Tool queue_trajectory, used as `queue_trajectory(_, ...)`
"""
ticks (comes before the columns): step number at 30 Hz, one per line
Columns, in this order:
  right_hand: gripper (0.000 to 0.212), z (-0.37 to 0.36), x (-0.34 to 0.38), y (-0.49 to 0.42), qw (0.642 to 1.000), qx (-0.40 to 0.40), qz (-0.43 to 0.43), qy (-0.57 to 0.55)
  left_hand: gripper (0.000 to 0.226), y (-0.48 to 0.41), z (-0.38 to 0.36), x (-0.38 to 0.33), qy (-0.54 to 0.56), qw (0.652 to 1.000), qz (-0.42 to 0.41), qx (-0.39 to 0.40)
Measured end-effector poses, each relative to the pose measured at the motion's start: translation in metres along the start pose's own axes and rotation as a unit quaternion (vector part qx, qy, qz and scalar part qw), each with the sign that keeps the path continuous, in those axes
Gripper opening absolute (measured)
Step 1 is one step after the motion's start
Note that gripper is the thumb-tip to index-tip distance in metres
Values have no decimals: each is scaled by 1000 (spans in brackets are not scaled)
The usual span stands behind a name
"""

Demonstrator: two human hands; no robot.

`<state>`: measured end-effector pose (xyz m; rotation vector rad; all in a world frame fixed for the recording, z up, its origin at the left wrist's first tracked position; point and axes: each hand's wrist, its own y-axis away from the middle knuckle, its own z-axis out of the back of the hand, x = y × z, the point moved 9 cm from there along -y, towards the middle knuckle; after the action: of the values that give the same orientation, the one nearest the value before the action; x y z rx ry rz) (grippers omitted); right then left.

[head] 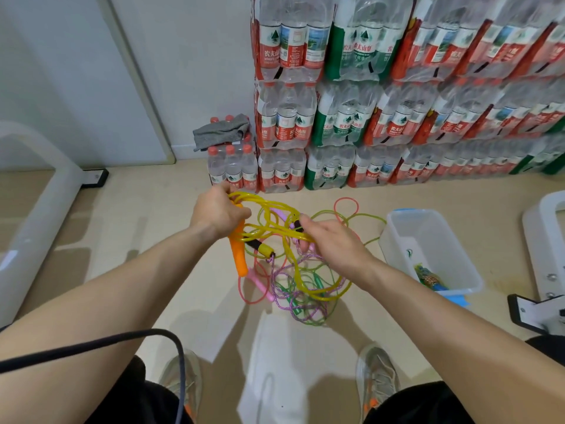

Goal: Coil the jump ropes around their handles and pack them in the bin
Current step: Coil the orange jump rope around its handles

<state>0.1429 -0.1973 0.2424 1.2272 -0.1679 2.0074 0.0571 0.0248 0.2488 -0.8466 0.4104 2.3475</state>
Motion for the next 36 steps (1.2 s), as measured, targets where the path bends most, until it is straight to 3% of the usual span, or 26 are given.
queue_trajectory(4, 61, 2, -21, -2, 999, 17, 2, 44, 21, -3, 2, -2, 35, 999, 12, -2)
queue_trajectory(10, 49, -3, -21, 1, 993, 110, 4, -50, 24, -4, -5, 0, 41, 998, 21, 33)
queue_trajectory(14, 22, -22, -19, 12, 981, 179, -12, -75, 24, 5, -17, -13, 35, 998, 0, 53)
queue_trajectory(17, 27, -38, -13, 18, 962, 209, -59, -166, 22, 15, -27, -24, 27, 998, -22, 56)
queue_trajectory(21, 37, -45, -1, 16, 970, 175, -63, -156, 23, 26, -39, -37, 8, 997, -63, 51)
queue_trajectory(23, 42, -36, 2, 10, 992, 102, -20, -66, 22, 26, -38, -38, -1, 996, -72, 44)
queue_trajectory(25, 38, -23, 8, 6, 997, 42, 43, -49, 22, 20, -33, -31, -12, 997, -64, 37)
queue_trajectory(28, 34, -14, 13, 8, 984, 66, 92, -139, 24, 6, -18, -14, -59, 997, -53, 16)
queue_trajectory(33, 34, -16, 6, 19, 977, 141, 83, -135, 27, -5, -1, 10, -105, 994, -23, -10)
queue_trajectory(36, 37, -8, 9, 19, 977, 134, 69, -151, 31, -13, 12, 27, -151, 988, 4, -26)
